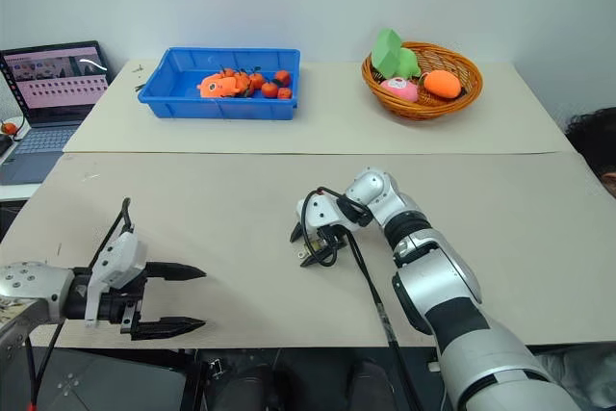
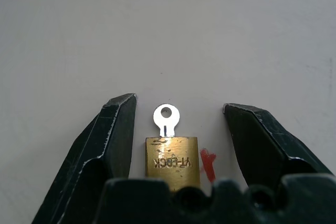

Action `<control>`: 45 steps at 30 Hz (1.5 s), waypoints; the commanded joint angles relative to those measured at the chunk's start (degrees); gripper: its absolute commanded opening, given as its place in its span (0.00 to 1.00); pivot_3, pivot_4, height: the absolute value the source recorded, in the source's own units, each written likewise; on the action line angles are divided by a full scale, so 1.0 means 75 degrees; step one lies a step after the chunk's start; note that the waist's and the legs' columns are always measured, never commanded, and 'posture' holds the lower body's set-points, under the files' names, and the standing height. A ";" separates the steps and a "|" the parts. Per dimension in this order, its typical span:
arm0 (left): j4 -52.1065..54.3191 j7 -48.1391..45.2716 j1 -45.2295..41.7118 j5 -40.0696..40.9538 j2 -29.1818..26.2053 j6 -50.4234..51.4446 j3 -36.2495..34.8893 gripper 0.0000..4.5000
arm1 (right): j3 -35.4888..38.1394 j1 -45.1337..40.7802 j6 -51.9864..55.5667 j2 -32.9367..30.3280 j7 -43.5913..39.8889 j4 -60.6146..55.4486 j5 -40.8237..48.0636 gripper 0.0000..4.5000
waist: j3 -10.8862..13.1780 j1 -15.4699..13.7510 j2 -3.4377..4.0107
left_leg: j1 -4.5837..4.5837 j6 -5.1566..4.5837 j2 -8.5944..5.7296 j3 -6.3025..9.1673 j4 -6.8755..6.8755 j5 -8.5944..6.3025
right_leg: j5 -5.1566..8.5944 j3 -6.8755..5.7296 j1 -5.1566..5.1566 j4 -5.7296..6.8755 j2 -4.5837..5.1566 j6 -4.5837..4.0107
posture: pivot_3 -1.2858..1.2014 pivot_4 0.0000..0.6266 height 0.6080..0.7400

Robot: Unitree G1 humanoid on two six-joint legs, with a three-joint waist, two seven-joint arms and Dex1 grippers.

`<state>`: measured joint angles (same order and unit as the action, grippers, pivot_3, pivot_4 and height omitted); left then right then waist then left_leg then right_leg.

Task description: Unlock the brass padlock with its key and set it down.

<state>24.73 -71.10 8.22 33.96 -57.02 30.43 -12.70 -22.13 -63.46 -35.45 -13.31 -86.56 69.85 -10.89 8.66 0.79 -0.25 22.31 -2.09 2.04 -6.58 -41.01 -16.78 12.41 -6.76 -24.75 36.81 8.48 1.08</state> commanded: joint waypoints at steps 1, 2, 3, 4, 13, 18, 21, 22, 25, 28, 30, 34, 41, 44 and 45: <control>0.0192 -0.0063 0.0052 0.0115 -0.0103 -0.0064 -0.0272 1.00 | -0.0445 0.0123 -0.0040 -0.0375 0.0098 0.0359 -0.0750 0.73 | 0.0000 -0.0004 0.0000 | -0.0003 0.0000 0.0000 0.0000 -0.0001 0.0000 | 0.0000 0.0000 0.0005 0.0000 0.0000 0.0000 | 0.52 0.24 0.64; 0.0198 -0.0063 0.0068 0.0115 -0.0103 -0.0065 -0.0276 1.00 | -0.0445 0.0112 -0.0030 -0.0358 0.0122 0.0366 -0.0751 0.73 | 0.0000 -0.0006 0.0000 | -0.0007 0.0000 0.0000 0.0001 -0.0001 0.0000 | 0.0000 -0.0001 0.0008 0.0000 0.0001 0.0000 | 0.52 0.24 0.64; 0.0210 -0.0067 0.0087 0.0109 -0.0106 -0.0073 -0.0273 1.00 | -0.0444 0.0102 -0.0021 -0.0338 0.0153 0.0376 -0.0749 0.73 | 0.0000 -0.0007 0.0000 | -0.0010 0.0000 0.0000 0.0002 -0.0001 0.0000 | 0.0000 -0.0001 0.0012 0.0000 0.0001 0.0000 | 0.52 0.24 0.64; 0.0221 -0.0075 0.0103 0.0114 -0.0113 -0.0070 -0.0278 1.00 | -0.0451 0.0095 -0.0032 -0.0322 0.0179 0.0380 -0.0756 0.61 | 0.0000 -0.0007 0.0000 | -0.0013 0.0000 0.0000 0.0004 -0.0001 0.0000 | 0.0000 -0.0002 0.0016 0.0000 0.0002 0.0000 | 0.52 0.24 0.64; 0.0231 -0.0162 0.0135 0.0127 -0.0177 -0.0029 -0.0357 1.00 | -0.0493 0.0078 -0.0112 -0.0269 0.0219 0.0391 -0.0758 0.20 | 0.0002 -0.0011 0.0003 | -0.0062 0.0019 0.0005 0.0013 -0.0001 0.0009 | 0.0023 -0.0004 0.0055 0.0018 0.0004 0.0024 | 0.52 0.24 0.64; 0.0241 -0.0122 0.0040 0.0140 -0.0174 0.0013 -0.0295 1.00 | -0.0528 0.0040 -0.0145 -0.0231 0.0422 0.0381 -0.0828 0.20 | 0.0002 -0.0007 0.0003 | -0.0062 0.0021 0.0005 0.0016 0.0001 0.0011 | 0.0008 -0.0002 0.0052 0.0026 0.0004 -0.0007 | 0.52 0.24 0.64; 0.0180 -0.0067 -0.0185 0.0122 -0.0124 0.0041 -0.0112 1.00 | -0.0368 -0.0085 -0.0108 -0.0162 0.0258 0.0228 -0.0590 0.20 | 0.0002 -0.0007 0.0003 | -0.0062 0.0021 0.0005 0.0016 -0.0001 0.0012 | 0.0001 -0.0003 0.0053 0.0026 0.0004 -0.0018 | 0.52 0.24 0.64; 0.0128 -0.0065 -0.0285 0.0095 -0.0098 0.0025 -0.0020 1.00 | -0.0292 -0.0111 -0.0135 -0.0157 0.0158 0.0141 -0.0469 0.20 | 0.0002 -0.0014 0.0003 | -0.0061 0.0022 0.0005 0.0016 -0.0002 0.0013 | 0.0001 -0.0003 0.0053 0.0027 0.0004 -0.0018 | 0.52 0.24 0.64; -0.0111 -0.0070 -0.0695 -0.0029 0.0047 -0.0066 0.0376 1.00 | -0.0083 -0.0139 -0.0086 -0.0270 -0.0133 -0.0141 -0.0182 0.20 | 0.0004 -0.0014 0.0005 | -0.0053 0.0024 0.0004 0.0018 -0.0002 0.0014 | 0.0003 -0.0005 0.0047 0.0027 0.0004 -0.0015 | 0.52 0.24 0.64; -0.0314 -0.0014 -0.1201 -0.0107 0.0300 -0.0085 0.0850 1.00 | 0.0095 -0.0086 0.0072 -0.0419 -0.0297 -0.0423 0.0016 0.20 | 0.0007 -0.0026 0.0004 | -0.0014 0.0022 0.0001 0.0018 -0.0002 0.0015 | 0.0000 -0.0006 0.0011 0.0032 0.0003 -0.0020 | 0.52 0.24 0.64; -0.0501 -0.0024 -0.1551 -0.0199 0.0514 -0.0143 0.1198 1.00 | 0.0178 -0.0066 0.0220 -0.0553 -0.0330 -0.0602 0.0098 0.20 | 0.0007 -0.0023 0.0002 | 0.0026 0.0020 -0.0003 0.0016 -0.0012 0.0017 | -0.0002 -0.0009 -0.0028 0.0039 0.0003 -0.0022 | 0.52 0.24 0.64; -0.0880 0.0003 -0.2185 -0.0430 0.1000 -0.0254 0.1837 1.00 | 0.0323 -0.0103 0.0476 -0.0899 -0.0055 -0.0824 0.0119 0.20 | 0.0010 0.0025 0.0002 | 0.0082 0.0019 -0.0002 0.0013 -0.0034 0.0017 | -0.0002 -0.0026 -0.0067 0.0044 -0.0008 -0.0022 | 0.52 0.24 0.64; -0.1720 0.0125 -0.3024 -0.0850 0.1914 -0.0625 0.2543 1.00 | 0.0899 0.0266 0.1200 -0.1755 0.0311 -0.2539 0.0629 0.20 | 0.0024 0.0031 -0.0004 | 0.0116 0.0018 -0.0009 0.0008 -0.0009 0.0017 | 0.0003 -0.0042 -0.0087 0.0039 -0.0012 -0.0013 | 0.52 0.24 0.64; -0.1975 0.0234 -0.3238 -0.0976 0.2250 -0.0760 0.2692 1.00 | 0.1229 0.0830 0.1685 -0.2136 0.0998 -0.4055 0.0698 0.20 | 0.0032 0.0010 -0.0007 | 0.0115 0.0018 -0.0007 0.0007 -0.0016 0.0017 | 0.0003 -0.0042 -0.0084 0.0041 -0.0010 -0.0011 | 0.52 0.24 0.64; -0.2016 0.0274 -0.3266 -0.1027 0.2352 -0.0798 0.2734 1.00 | 0.1329 0.1091 0.1904 -0.2254 0.1274 -0.4608 0.0670 0.20 | 0.0032 0.0005 -0.0007 | 0.0114 0.0018 -0.0006 0.0008 -0.0019 0.0017 | 0.0004 -0.0042 -0.0084 0.0041 -0.0009 -0.0010 | 0.52 0.24 0.64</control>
<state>9.81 -69.56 -15.44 26.95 -40.11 26.03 7.61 -14.71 -57.22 -24.04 -28.66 -80.80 43.59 -7.44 8.90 0.83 -0.30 23.16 -1.96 2.00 -6.51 -41.15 -16.65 12.44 -7.08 -25.36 37.11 8.42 1.00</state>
